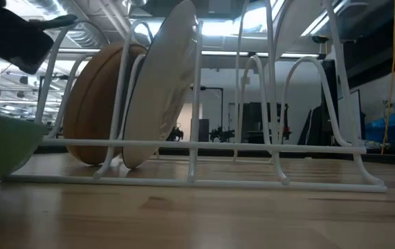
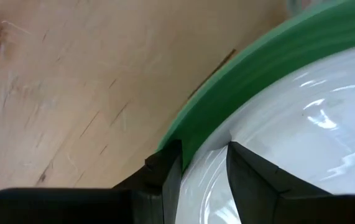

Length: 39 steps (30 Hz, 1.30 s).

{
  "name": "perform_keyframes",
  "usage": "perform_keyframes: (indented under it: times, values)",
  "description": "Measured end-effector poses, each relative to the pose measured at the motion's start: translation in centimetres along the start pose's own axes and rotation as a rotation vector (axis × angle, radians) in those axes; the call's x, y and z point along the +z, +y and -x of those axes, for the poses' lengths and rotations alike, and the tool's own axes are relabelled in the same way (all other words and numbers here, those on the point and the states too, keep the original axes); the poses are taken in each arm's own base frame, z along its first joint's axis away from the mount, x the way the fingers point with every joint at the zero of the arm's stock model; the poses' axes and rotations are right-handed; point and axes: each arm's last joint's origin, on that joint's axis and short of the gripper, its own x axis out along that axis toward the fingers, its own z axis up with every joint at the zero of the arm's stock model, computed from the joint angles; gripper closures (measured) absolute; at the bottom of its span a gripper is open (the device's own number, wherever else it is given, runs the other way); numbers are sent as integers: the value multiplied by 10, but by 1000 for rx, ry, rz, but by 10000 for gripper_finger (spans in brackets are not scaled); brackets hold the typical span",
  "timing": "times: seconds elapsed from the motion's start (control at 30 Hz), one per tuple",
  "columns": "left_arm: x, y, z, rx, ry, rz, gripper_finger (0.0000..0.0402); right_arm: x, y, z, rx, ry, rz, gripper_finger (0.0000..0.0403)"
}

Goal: Sort dishes
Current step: Put the white plate into the dish rack

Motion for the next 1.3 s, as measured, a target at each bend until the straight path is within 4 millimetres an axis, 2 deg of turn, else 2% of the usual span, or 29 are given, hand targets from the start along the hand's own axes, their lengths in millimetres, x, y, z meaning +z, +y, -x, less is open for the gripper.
perform_keyframes:
  times: [0.13,0.3,0.57,0.8,1.3]
  values:
    - [5,1,0,-1,-1,64,288,6,4,1,79,-50,-25,233]
    - [11,2,0,-2,-2,110,288,5,3,-3,70,-65,-35,233]
    - [14,2,0,-15,-6,114,288,-20,8,-26,44,17,6,233]
    - [15,1,0,-23,-2,115,288,-25,-4,-35,-5,58,12,233]
    - [12,0,0,-51,117,26,288,-29,-35,-47,-81,119,-18,233]
